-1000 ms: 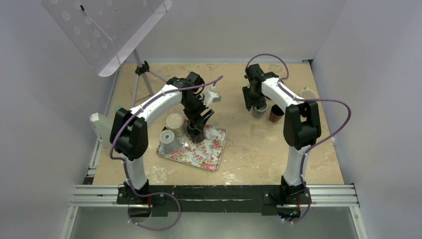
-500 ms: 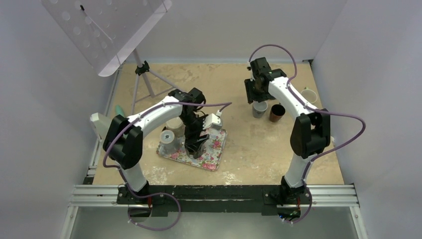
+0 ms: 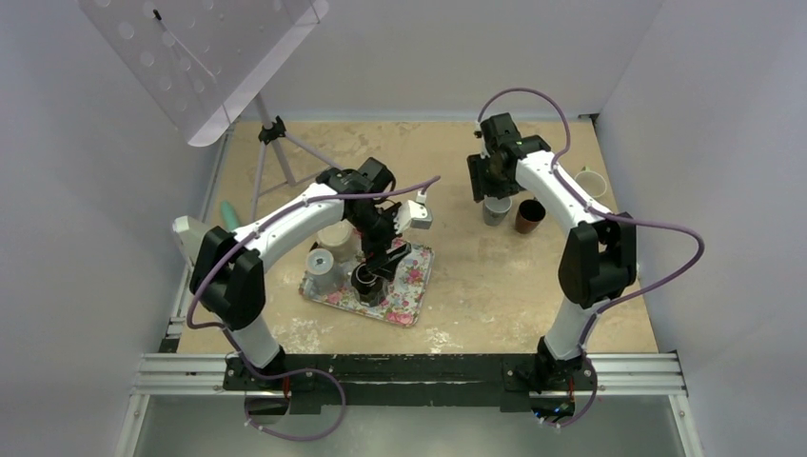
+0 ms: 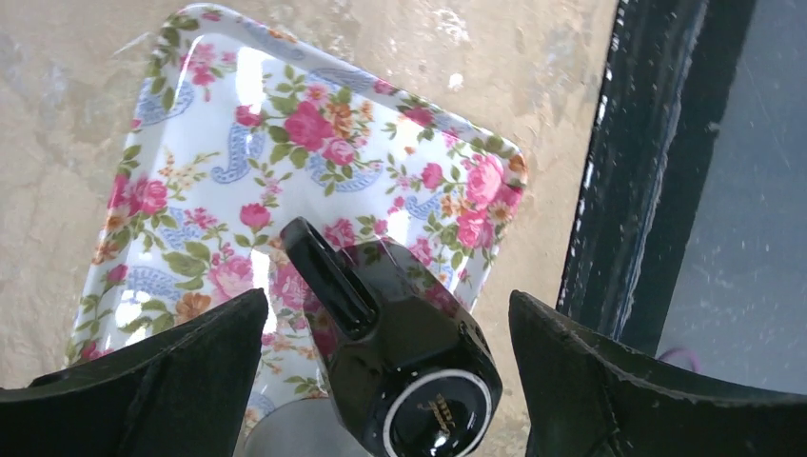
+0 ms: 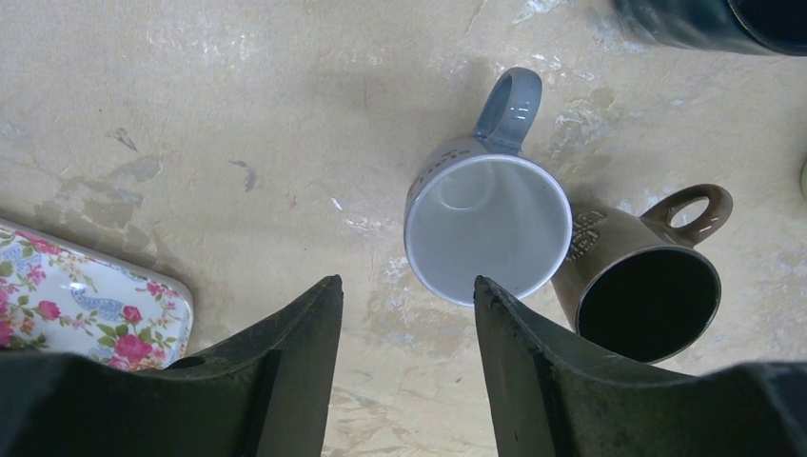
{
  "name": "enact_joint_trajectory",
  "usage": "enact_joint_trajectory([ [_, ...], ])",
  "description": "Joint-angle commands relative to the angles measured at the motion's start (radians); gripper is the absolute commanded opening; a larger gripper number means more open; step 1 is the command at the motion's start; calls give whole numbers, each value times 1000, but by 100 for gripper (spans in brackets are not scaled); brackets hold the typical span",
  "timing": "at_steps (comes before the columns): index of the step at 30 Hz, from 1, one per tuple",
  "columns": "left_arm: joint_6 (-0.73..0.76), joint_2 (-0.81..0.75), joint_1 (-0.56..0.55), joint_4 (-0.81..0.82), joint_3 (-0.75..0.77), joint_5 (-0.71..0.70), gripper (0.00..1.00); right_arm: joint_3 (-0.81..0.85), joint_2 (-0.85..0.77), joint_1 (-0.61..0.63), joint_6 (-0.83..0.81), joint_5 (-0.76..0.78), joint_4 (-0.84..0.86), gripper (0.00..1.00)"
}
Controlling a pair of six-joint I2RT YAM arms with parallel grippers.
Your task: Turn the mug right side up
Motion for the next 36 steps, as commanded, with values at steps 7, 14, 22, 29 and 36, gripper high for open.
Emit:
enact_joint_trajectory([
  [7,-249,133,-132,93,43,-466,76,-2,-120,2,30,28,19,62],
  [14,-213,177,-133,96,28,-524,52,-16,-142,2,26,32,11,62],
  [22,-211,184,-123,19,82,-352,0,-29,-188,0,33,29,14,62],
  [29,-294,151,-34,11,202,-153,0,-112,-306,-2,55,-32,63,62],
  [36,-631,119,139,222,266,101,0,-369,-532,6,164,-332,360,91],
])
